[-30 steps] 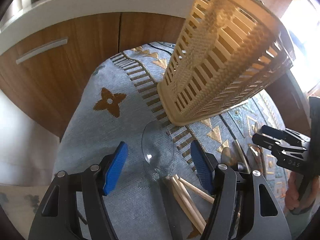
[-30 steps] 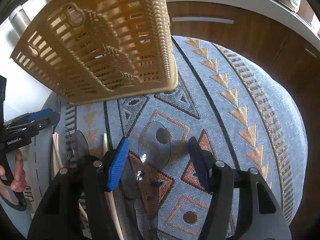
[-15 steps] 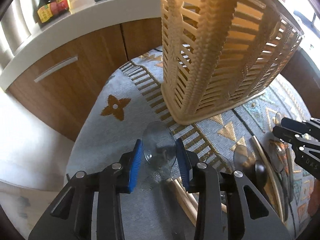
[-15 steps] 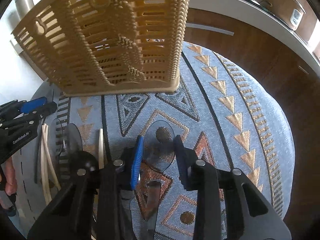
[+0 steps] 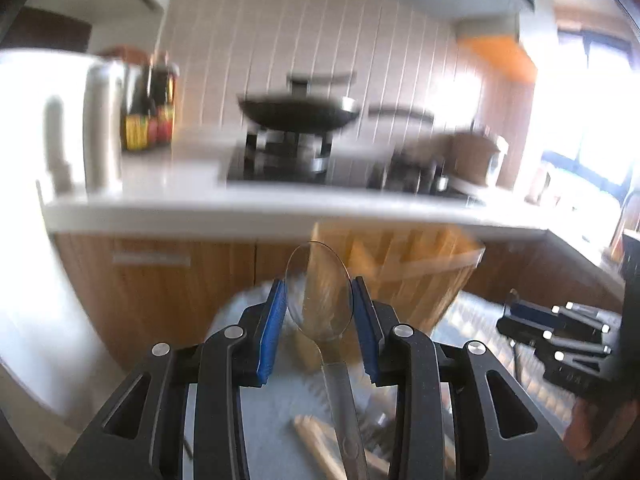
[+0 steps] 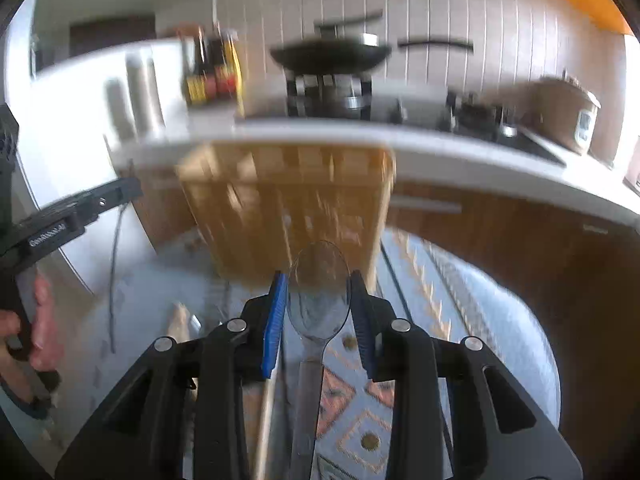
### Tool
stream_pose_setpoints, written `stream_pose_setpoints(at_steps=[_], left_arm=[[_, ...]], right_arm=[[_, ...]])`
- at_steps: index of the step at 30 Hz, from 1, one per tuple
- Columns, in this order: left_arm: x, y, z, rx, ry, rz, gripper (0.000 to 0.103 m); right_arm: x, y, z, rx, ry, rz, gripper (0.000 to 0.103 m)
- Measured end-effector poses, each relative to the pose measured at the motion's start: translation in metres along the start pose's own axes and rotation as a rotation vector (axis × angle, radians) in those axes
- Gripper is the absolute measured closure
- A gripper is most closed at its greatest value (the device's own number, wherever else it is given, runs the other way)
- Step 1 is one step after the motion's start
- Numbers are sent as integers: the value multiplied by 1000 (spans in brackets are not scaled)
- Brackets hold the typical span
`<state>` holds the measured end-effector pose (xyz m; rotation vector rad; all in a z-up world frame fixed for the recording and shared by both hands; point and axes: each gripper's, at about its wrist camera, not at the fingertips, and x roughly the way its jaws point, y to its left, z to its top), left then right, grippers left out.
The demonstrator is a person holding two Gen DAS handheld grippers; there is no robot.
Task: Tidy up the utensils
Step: 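Lift both spoons over the caddy and open both tools to drop them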
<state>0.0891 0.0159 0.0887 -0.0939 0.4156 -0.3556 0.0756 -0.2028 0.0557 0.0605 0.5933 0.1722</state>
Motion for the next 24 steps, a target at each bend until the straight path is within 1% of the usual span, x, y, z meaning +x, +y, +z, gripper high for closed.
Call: stream_pose_setpoints(at_steps=[2, 3, 4, 5, 7, 8, 9, 10, 11, 12, 13, 16, 18, 22, 24], left_arm=[[-6, -4, 22, -4, -88, 4, 71], [-3, -7, 32, -2, -126, 16, 71], [2, -10, 40, -3, -150, 23, 71], [3, -13, 52, -5, -183, 29, 71], [11, -16, 67, -7, -220, 34, 71], [13, -20, 75, 4, -250, 49, 71], [17, -22, 79, 17, -270, 62, 71], [19, -26, 84, 31, -292, 76, 71], [20, -26, 88, 39, -307, 85, 71], [24, -26, 93, 44, -328, 98, 71], [27, -28, 95, 46, -345, 112, 71], [42, -32, 98, 48, -381, 150, 71], [54, -33, 95, 56, -387, 162, 71], [76, -32, 82, 72, -376, 172, 71], [84, -32, 73, 81, -372, 186, 71]], right_arm=[[-11, -2, 18, -3, -81, -4, 74], [-16, -1, 30, -3, -128, -14, 74], [-21, -1, 43, -3, -182, -21, 74], [-21, -3, 54, -2, -212, -27, 74], [-25, -7, 78, 15, -302, -46, 74], [-24, -11, 90, 27, -342, -55, 74], [-16, -15, 102, 33, -382, -81, 74], [-15, -16, 106, 30, -419, -111, 74], [-12, -16, 112, 27, -467, -155, 74], [-4, -16, 117, 31, -508, -221, 74], [5, -18, 122, 33, -531, -257, 74], [30, -22, 129, 44, -552, -288, 74], [51, -23, 130, 51, -529, -279, 74], [68, -19, 117, 11, -551, -336, 74], [75, -18, 109, 6, -539, -327, 74]])
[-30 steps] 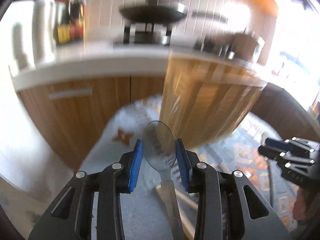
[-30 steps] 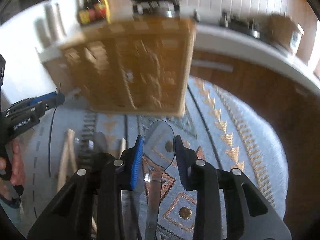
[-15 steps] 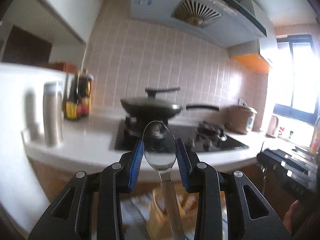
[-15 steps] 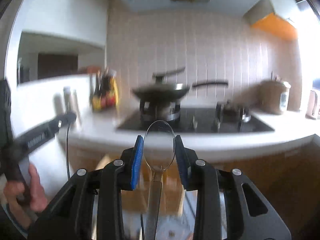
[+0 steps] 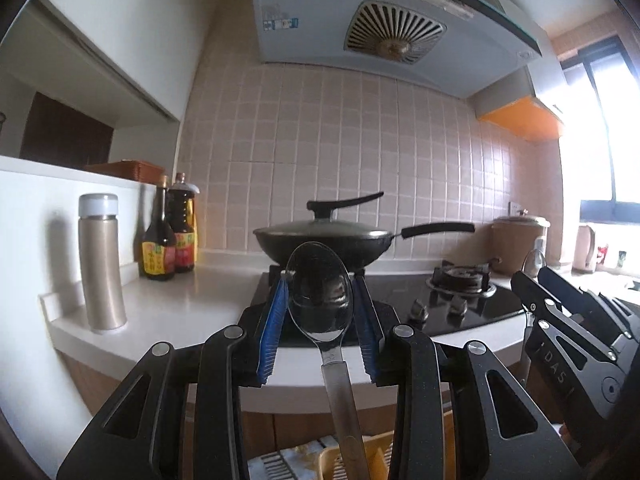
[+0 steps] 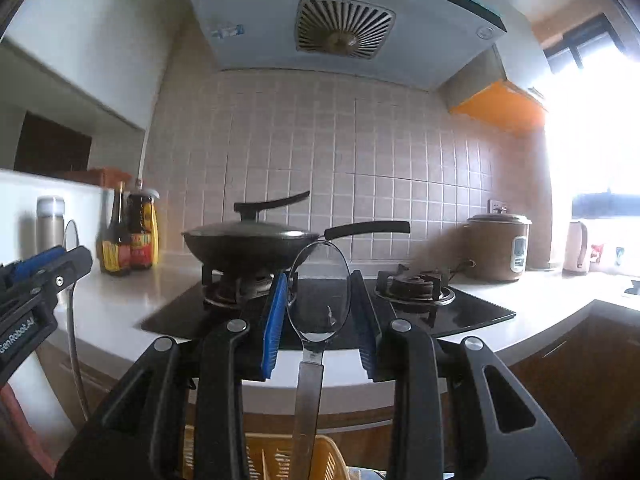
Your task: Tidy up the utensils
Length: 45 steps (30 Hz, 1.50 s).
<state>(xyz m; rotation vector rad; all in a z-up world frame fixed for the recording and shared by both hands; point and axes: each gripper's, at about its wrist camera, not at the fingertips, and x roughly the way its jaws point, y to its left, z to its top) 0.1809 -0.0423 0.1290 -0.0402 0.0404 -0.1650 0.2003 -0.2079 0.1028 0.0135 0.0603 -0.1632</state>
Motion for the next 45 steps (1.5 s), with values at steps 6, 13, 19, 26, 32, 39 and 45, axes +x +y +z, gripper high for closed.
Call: stream_pose_setpoints(at_steps=[6, 13, 19, 26, 32, 39, 45], left_arm=[[3, -1, -20, 21, 34, -8, 70], [-15, 14, -17, -30, 97, -84, 58], [-48, 37, -1, -117, 193, -139, 58], [-73, 65, -8, -213, 438, -203, 58], [-75, 85, -64, -292, 745, -271, 57], [-76, 65, -145, -196, 997, -286, 58], [-74, 51, -178, -169, 1050, -260, 59]], right_arm=[[-6, -6, -17, 28, 12, 29, 73], [-28, -19, -15, 46, 107, 81, 63], [-73, -26, -7, 26, 188, 162, 46], [-117, -27, -5, -21, 422, 203, 46], [-123, -22, -33, 1, 690, 288, 46], [-115, -18, -89, 28, 938, 340, 60], [-99, -23, -138, 116, 1105, 384, 68]])
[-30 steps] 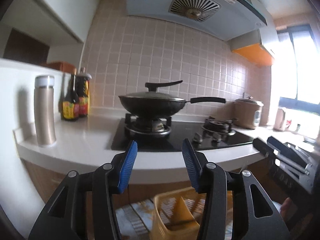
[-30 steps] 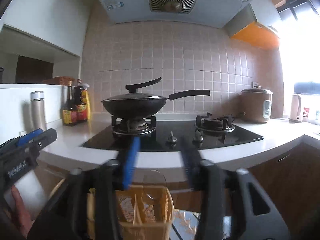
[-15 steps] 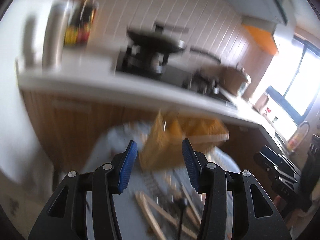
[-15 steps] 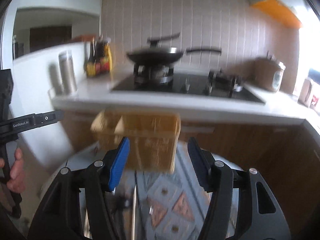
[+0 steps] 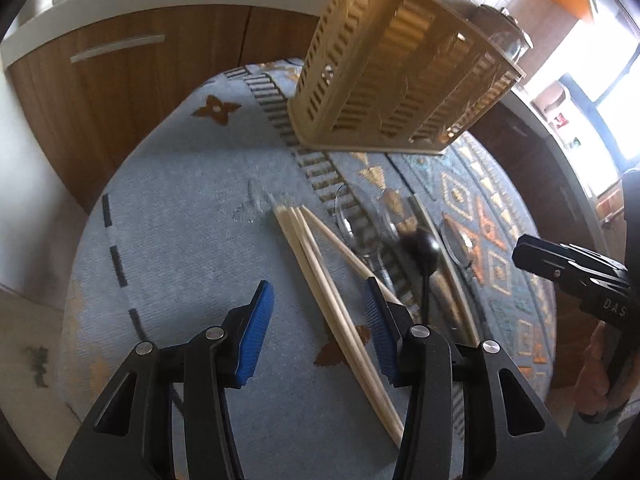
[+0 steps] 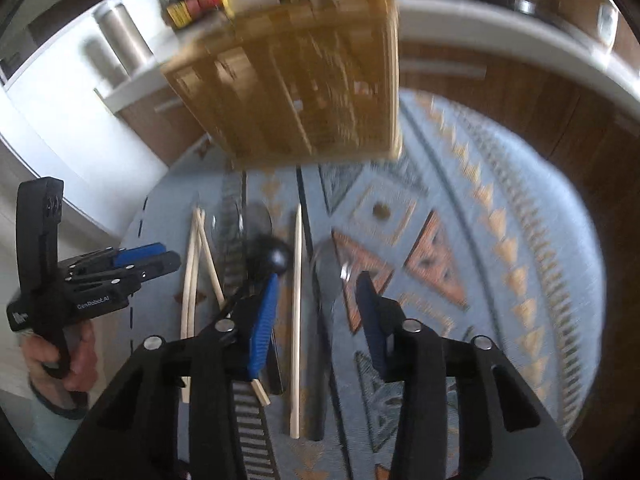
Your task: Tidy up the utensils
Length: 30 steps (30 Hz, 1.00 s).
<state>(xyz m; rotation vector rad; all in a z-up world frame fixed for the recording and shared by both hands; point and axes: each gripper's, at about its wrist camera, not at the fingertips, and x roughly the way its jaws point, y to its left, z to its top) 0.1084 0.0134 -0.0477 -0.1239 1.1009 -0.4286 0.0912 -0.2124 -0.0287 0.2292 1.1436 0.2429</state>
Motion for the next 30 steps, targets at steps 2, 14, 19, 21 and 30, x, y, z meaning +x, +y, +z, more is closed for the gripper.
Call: stream_pose_setpoints(at_steps=[2, 14, 19, 21, 30], left_arm=[[4, -2, -3, 13, 0, 24, 59], [0, -24, -17, 196, -43, 159, 79], [-6, -4, -19, 189, -11, 55, 89], [-7, 9, -17, 152, 14, -12, 89], [-6, 36, -13, 2, 38, -151, 75]], right_arm=[[7, -5, -1, 17, 17, 7, 68], [44, 9, -7, -33, 97, -22, 68], [54, 24, -6, -95, 87, -93, 74], [58, 26, -4, -98, 85, -88, 81], [64, 24, -1, -100, 80, -86, 92]])
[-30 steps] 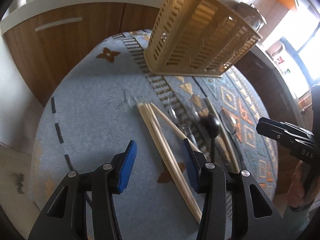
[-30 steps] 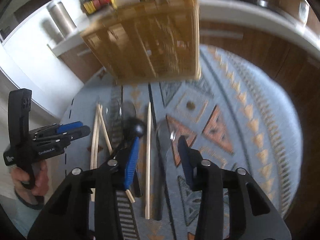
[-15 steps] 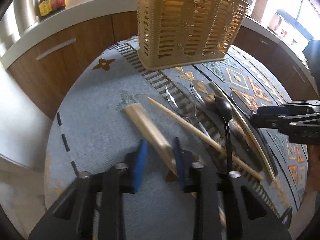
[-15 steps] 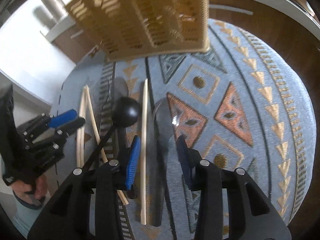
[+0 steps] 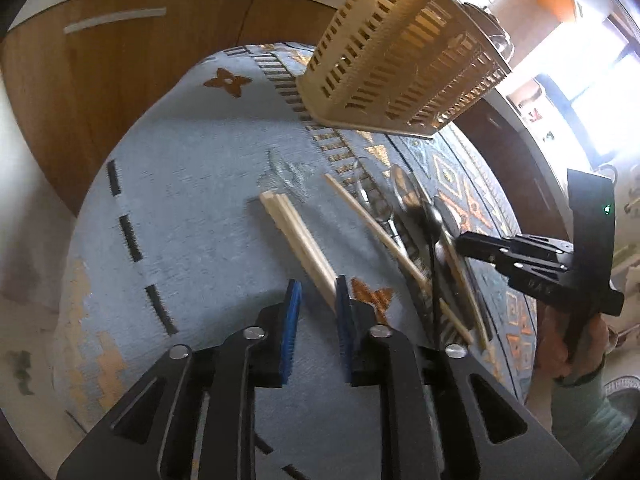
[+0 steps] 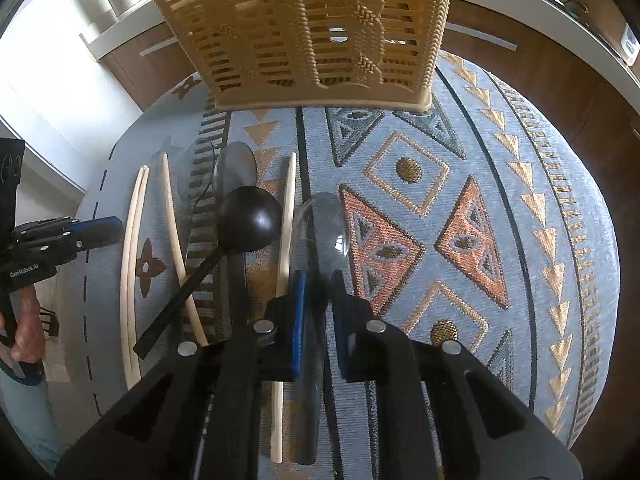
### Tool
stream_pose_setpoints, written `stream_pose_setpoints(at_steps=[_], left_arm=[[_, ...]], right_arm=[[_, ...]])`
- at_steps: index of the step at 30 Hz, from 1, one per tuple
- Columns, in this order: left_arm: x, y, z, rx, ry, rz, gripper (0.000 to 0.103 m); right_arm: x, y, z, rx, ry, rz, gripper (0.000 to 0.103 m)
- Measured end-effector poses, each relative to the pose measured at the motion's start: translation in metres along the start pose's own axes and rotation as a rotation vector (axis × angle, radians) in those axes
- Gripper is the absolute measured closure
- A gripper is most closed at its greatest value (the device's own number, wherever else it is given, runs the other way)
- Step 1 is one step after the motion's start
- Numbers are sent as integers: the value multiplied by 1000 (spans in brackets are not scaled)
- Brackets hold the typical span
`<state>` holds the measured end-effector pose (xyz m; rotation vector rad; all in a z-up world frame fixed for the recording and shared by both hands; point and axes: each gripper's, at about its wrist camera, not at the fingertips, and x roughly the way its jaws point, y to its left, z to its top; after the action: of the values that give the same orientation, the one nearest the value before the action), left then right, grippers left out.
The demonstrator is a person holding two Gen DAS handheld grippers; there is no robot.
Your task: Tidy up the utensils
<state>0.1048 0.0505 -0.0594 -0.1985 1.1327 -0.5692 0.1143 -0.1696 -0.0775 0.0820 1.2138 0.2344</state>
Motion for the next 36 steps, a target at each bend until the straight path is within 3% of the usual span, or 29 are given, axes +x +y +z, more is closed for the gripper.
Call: stream_pose_setpoints(at_steps=[1, 2, 10, 11, 14, 16, 20, 22, 24, 28, 33, 36], left_arm=[[1, -4, 1, 3, -3, 4, 66], [2, -8, 1, 11, -7, 11, 64], [18, -49, 1, 134, -3, 218, 64], [19, -52, 1, 143, -4, 240, 64], [22, -59, -2, 193, -13, 346, 83], [22, -63, -5, 223, -24, 379, 86], [15, -58, -7, 237, -32, 339, 91], [6, -53, -8, 221, -41, 280, 100], [-1, -47, -9, 189, -38, 219, 100], [-3, -32, -13, 135, -31, 188, 101], [-13, -7, -16, 8, -57, 81, 101], [-14, 8, -16, -55, -66, 106, 100]], right_arm=[[-2, -3, -2, 5, 2, 5, 92], [-1, -3, -1, 12, 5, 11, 92], [-5, -1, -4, -20, 1, -10, 92], [-5, 0, -4, -26, -2, -16, 92], [-5, 6, -7, -52, -23, -39, 92], [-5, 7, -9, -60, -38, -46, 92], [-7, 6, -12, -55, -50, -39, 94], [-9, 5, -14, -51, -57, -28, 94], [-11, 4, -15, -47, -62, -21, 94], [-11, -3, -17, -29, -61, -10, 94], [-13, -6, -15, -10, -76, 9, 94], [-17, -11, -14, 7, -83, 11, 94]])
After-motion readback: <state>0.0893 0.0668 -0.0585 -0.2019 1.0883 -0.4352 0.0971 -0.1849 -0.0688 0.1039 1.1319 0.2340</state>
